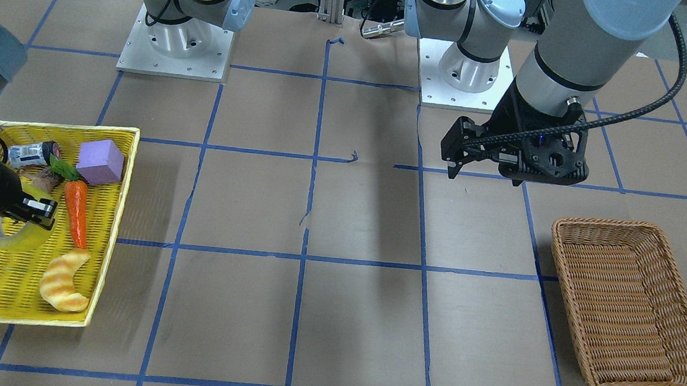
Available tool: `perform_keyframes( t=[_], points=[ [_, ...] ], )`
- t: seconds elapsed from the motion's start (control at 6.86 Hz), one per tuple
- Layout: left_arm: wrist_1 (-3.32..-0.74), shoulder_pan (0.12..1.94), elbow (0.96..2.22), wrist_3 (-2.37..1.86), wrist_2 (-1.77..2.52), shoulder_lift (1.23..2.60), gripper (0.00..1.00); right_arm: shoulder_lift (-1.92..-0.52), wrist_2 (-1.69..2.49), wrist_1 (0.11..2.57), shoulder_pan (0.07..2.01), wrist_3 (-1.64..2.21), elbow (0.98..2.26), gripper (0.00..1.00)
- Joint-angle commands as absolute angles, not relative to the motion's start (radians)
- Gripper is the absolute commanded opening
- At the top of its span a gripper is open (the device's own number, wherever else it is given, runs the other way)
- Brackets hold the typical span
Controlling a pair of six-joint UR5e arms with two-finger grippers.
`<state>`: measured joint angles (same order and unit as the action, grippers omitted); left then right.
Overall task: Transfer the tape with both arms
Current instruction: 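Lower the right gripper into the yellow tray and grasp the yellow tape roll, then carry the tape roll toward the table center and set it down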
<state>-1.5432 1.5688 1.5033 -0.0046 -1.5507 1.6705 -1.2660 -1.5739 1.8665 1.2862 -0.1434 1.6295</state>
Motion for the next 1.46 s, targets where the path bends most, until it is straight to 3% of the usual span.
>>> perform_keyframes(
  t=[0.0,0.44,0.58,1.02,1.17,1.31],
  points=[
    [-1.543,1.568,1.503,-0.005,-1.549,1.672,1.00,-1.293,-1.543,1.825,1.508,0.105,1.592,0.00],
    [-1.543,1.568,1.505,-0.003,-1.551,1.672,1.00,-1.223,-1.444,1.883,1.850,0.524,1.598,0.00],
    [-1.543,1.568,1.505,-0.002,-1.551,1.674,1.00,-1.168,-1.430,2.023,1.956,0.669,1.597,0.00],
    [-1.543,1.565,1.505,0.003,-1.551,1.674,1.00,-1.071,-1.427,2.106,2.077,0.693,1.600,0.00],
    [-1.543,1.565,1.505,0.003,-1.542,1.674,1.00,-1.048,-1.425,2.138,2.094,0.693,1.601,0.14],
    [-1.543,1.565,1.505,0.003,-1.545,1.675,1.00,-1.051,-1.425,2.138,2.101,0.696,1.601,0.45]
  ],
)
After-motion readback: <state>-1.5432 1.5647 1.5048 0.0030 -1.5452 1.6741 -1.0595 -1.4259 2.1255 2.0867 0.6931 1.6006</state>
